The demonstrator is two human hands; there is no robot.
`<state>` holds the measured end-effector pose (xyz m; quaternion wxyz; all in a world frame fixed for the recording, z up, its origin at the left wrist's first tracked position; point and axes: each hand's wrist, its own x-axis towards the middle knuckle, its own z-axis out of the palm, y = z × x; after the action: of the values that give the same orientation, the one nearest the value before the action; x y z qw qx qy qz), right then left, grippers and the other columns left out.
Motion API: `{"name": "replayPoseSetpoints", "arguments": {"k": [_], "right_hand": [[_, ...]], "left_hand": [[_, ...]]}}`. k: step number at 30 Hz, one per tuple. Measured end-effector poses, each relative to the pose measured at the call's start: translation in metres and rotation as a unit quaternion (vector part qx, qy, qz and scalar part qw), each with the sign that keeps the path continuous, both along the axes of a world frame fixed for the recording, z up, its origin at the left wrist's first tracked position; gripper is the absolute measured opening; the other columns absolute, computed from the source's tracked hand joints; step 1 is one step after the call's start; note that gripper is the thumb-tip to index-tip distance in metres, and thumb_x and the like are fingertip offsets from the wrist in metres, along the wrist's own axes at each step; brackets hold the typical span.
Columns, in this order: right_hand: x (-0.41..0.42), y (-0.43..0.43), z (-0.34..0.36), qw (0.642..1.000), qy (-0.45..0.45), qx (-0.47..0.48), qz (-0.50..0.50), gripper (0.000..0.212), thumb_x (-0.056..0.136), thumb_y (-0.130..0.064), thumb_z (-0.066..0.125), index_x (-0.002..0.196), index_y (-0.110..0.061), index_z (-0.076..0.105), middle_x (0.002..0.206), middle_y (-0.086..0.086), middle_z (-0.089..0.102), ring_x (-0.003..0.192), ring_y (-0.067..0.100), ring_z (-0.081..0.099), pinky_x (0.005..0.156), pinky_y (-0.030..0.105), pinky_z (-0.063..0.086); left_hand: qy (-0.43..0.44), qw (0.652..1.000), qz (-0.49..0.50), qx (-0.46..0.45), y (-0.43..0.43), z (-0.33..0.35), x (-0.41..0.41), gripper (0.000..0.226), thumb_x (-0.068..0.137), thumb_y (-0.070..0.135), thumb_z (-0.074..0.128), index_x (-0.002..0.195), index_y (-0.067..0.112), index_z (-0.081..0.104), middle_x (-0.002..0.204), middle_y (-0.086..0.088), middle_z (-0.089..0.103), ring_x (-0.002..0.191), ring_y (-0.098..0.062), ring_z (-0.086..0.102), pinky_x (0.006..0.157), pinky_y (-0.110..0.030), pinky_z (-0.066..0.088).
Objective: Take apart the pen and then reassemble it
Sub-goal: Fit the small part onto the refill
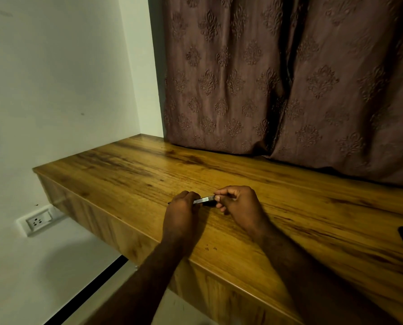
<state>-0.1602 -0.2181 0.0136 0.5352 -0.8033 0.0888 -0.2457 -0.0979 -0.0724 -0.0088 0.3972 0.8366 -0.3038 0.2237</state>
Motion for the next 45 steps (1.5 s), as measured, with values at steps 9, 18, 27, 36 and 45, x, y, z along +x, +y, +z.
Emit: {"name": "replayPoseSetpoints", "arguments": {"k": [9,18,27,36,45], "right_hand": [[0.002,0.006,-0.004,0.999,-0.009,-0.049,-0.023,0.022,0.091,-0.001,0.058,0.11,-0.004,0.07,0.085,0.005,0.071,0.067,0.006,0.064,0.062,0.014,0.053],[0.002,0.001,-0.004,0.998,0.0,-0.067,-0.015,0.021,0.091,-0.002,0.058,0.106,-0.009,0.07,0.086,0.007,0.072,0.068,0.008,0.064,0.062,0.017,0.052],[0.005,0.001,-0.009,0.994,-0.001,-0.103,-0.023,0.018,0.088,-0.011,0.065,0.105,-0.014,0.07,0.075,0.002,0.069,0.067,0.012,0.063,0.064,0.025,0.05],[0.012,0.001,-0.011,0.993,0.004,-0.106,-0.046,0.007,0.088,-0.018,0.067,0.086,-0.015,0.073,0.065,-0.002,0.062,0.055,0.006,0.05,0.051,0.022,0.038],[0.02,-0.004,-0.013,0.994,-0.024,-0.085,-0.069,0.007,0.088,-0.018,0.067,0.082,-0.018,0.072,0.064,0.005,0.066,0.051,0.009,0.05,0.05,0.023,0.039]], "left_hand": [[-0.001,1.0,-0.002,0.005,0.001,0.002,0.0,0.015,0.088,0.011,0.061,0.098,0.01,0.073,0.092,-0.008,0.07,0.079,-0.024,0.064,0.069,-0.037,0.05],[0.017,0.999,-0.031,0.02,0.002,0.002,0.001,0.019,0.091,0.012,0.059,0.105,0.011,0.071,0.098,-0.008,0.069,0.085,-0.021,0.062,0.072,-0.03,0.046],[0.17,0.973,0.014,-0.156,0.032,0.003,0.03,0.01,0.088,0.001,0.064,0.094,0.004,0.071,0.08,-0.002,0.066,0.066,-0.005,0.059,0.06,-0.011,0.045],[0.251,0.958,0.075,-0.114,0.066,-0.008,0.124,0.009,0.07,0.02,0.085,0.072,0.022,0.076,0.066,0.0,0.073,0.062,-0.015,0.066,0.064,-0.035,0.055],[0.288,0.957,-0.002,-0.024,0.042,0.0,0.155,0.01,0.068,0.029,0.085,0.073,0.023,0.078,0.058,0.003,0.068,0.052,-0.011,0.059,0.06,-0.027,0.048]]}}
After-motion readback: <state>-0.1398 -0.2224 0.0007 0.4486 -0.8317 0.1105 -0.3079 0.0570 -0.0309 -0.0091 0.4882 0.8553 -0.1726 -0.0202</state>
